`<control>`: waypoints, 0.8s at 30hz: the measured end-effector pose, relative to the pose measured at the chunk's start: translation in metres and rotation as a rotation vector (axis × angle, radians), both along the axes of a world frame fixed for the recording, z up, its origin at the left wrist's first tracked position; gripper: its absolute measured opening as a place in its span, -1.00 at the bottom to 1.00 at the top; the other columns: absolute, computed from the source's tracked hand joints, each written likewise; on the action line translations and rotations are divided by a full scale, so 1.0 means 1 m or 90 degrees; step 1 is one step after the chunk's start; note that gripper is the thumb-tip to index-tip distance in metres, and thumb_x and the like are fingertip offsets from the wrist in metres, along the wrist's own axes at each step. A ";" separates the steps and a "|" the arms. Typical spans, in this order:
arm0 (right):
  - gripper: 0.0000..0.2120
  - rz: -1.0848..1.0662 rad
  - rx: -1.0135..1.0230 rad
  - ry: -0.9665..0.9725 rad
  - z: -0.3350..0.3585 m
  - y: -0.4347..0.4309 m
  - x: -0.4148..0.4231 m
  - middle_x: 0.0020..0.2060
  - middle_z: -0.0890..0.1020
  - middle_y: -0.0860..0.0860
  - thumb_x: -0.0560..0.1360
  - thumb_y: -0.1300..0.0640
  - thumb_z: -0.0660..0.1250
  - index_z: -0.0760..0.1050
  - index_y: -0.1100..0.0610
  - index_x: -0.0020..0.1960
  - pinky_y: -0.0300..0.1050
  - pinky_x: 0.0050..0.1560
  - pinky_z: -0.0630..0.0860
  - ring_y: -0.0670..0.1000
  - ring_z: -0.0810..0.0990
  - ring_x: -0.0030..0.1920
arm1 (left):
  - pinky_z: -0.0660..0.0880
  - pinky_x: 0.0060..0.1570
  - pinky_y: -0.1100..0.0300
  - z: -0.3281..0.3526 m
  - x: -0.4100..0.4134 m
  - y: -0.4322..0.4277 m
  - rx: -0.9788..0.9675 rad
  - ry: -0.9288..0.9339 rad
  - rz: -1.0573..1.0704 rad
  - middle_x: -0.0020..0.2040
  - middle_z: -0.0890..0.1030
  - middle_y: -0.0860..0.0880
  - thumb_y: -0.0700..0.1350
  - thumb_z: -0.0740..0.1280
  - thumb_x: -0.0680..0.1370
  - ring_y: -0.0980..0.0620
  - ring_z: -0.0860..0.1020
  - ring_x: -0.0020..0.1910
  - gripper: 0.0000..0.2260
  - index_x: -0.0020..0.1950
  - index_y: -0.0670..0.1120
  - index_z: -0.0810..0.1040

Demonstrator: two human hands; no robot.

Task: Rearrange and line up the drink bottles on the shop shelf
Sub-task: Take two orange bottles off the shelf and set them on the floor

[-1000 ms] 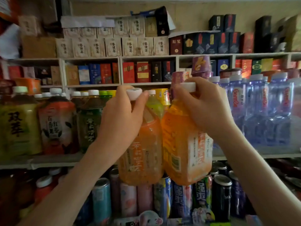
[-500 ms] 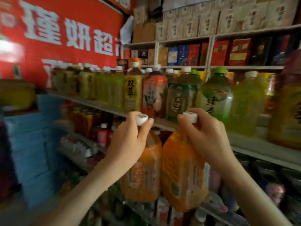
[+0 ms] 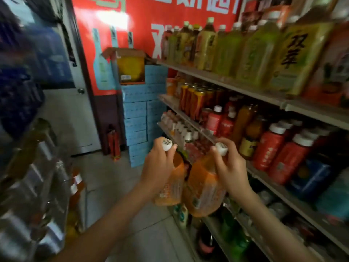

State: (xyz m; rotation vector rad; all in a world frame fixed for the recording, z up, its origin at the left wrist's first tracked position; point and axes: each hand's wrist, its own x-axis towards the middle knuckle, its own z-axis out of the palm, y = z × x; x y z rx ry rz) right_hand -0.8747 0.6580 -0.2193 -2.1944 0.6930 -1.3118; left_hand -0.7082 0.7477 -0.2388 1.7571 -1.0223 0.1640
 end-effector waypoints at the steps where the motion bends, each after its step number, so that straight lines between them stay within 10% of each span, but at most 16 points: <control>1: -0.77 0.012 0.009 0.010 -0.013 -0.004 0.016 -0.44 0.50 -0.10 0.55 -0.03 0.18 0.38 0.02 0.16 -0.36 -0.49 0.32 -0.15 0.51 -0.45 | 0.31 -0.31 0.23 -0.011 0.015 -0.002 0.013 0.021 0.013 -0.12 0.49 0.04 0.07 0.19 0.59 0.06 0.47 -0.21 -0.73 0.19 -0.06 0.36; 14: -0.80 0.115 0.183 0.141 -0.273 -0.084 0.206 0.00 0.56 -0.03 0.56 0.16 0.23 0.41 0.08 0.18 -0.33 0.00 0.35 -0.03 0.55 0.04 | 0.51 -0.08 0.03 -0.236 0.173 -0.052 0.180 0.206 0.080 0.00 0.60 -0.11 0.01 0.25 0.58 -0.14 0.58 -0.06 -0.73 0.23 -0.05 0.36; 21: -0.75 0.137 0.187 0.204 -0.491 -0.121 0.283 -0.01 0.57 0.22 0.57 0.14 0.21 0.43 0.27 0.17 0.21 0.05 0.49 0.20 0.57 0.00 | 0.38 -0.16 0.39 -0.431 0.237 -0.069 0.215 0.277 0.045 -0.05 0.54 0.05 0.01 0.23 0.59 0.08 0.52 -0.09 -0.92 0.04 0.09 0.37; 24: -0.72 0.115 0.197 0.224 -0.582 -0.133 0.300 0.05 0.57 0.22 0.55 0.16 0.25 0.43 0.29 0.20 0.07 0.17 0.45 0.19 0.56 0.07 | 0.34 -0.20 0.50 -0.513 0.253 -0.078 0.214 0.283 0.054 -0.04 0.54 0.02 -0.02 0.23 0.60 0.09 0.51 -0.11 -0.88 0.09 0.02 0.36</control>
